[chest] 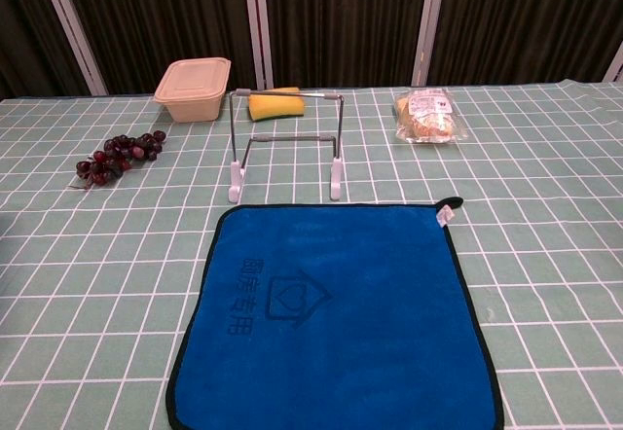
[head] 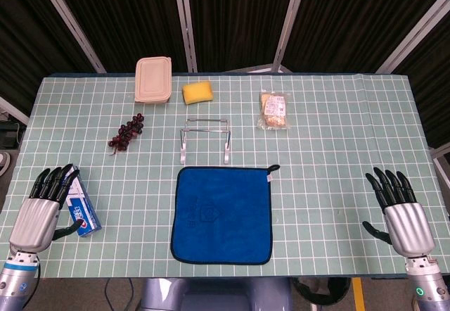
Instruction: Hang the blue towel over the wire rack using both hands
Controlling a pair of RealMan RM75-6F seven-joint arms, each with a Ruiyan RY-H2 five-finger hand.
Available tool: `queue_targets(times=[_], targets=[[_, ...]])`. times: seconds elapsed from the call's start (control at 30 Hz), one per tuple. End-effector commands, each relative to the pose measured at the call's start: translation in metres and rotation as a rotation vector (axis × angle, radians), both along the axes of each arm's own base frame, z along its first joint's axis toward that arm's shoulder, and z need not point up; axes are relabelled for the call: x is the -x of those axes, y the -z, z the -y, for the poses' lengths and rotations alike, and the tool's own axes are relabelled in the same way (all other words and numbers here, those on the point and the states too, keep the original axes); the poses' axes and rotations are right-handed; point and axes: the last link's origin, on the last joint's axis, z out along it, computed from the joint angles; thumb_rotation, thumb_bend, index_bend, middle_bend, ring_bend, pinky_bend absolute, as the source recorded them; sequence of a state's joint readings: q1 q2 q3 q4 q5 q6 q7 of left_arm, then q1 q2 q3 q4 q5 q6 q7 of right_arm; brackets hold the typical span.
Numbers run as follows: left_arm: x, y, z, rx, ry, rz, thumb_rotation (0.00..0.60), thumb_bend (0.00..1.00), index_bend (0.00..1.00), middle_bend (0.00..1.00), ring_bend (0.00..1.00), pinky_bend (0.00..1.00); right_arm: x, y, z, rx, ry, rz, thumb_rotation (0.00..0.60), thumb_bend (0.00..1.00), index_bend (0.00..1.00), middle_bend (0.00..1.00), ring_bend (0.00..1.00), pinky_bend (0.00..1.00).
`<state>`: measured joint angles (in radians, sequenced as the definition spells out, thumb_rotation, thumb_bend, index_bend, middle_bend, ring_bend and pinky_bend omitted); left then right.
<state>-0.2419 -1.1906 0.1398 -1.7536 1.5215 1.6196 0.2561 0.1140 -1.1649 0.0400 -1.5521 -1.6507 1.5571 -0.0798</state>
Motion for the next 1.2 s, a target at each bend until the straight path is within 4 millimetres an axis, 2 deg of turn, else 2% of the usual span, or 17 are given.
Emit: queue_targets(times=[0.03,0.17,0.37,0.43,0.53,0.73,0.97,1.2], targets=[[0.001,0.001,-0.002,0.007,0.001,-0.01,0.6,0.0,0.0,0.0,0.0,0.0,0.0,0.002,0.0,-0.008,0.0,-0.002,0.6,0.0,0.02,0.0,0.0,0.0],[0.001,0.001,-0.002,0.018,-0.002,-0.027,0.6,0.0,0.0,0.0,0.0,0.0,-0.001,0.013,0.0,-0.075,-0.006,0.027,0.6,0.0,0.01,0.0,0.0,0.0],[-0.009,-0.002,0.001,0.021,0.0,-0.049,0.6,0.0,0.0,0.0,0.0,0.0,-0.011,0.039,0.018,-0.234,-0.101,0.028,0.6,0.0,0.01,0.0,0.0,0.0],[-0.011,-0.003,0.002,0.019,0.005,-0.051,0.6,0.0,0.0,0.0,0.0,0.0,-0.016,0.05,0.03,-0.286,-0.159,0.015,0.6,0.0,0.05,0.0,0.0,0.0],[-0.015,-0.002,0.001,0.015,0.015,-0.053,0.6,0.0,0.0,0.0,0.0,0.0,-0.027,0.076,0.063,-0.399,-0.289,-0.055,0.6,0.0,0.07,0.0,0.0,0.0],[-0.017,0.001,0.0,0.014,0.013,-0.068,0.6,0.0,0.0,0.0,0.0,0.0,-0.032,0.102,0.094,-0.48,-0.408,-0.121,0.6,0.0,0.15,0.0,0.0,0.0],[-0.013,0.006,-0.004,0.008,-0.008,-0.083,0.6,0.0,0.0,0.0,0.0,0.0,-0.034,0.126,0.109,-0.541,-0.446,-0.17,0.6,0.0,0.11,0.0,0.0,0.0],[-0.01,0.012,-0.009,0.023,-0.029,-0.096,0.6,0.0,0.0,0.0,0.0,0.0,-0.055,0.152,0.113,-0.571,-0.514,-0.186,0.6,0.0,0.12,0.0,0.0,0.0]])
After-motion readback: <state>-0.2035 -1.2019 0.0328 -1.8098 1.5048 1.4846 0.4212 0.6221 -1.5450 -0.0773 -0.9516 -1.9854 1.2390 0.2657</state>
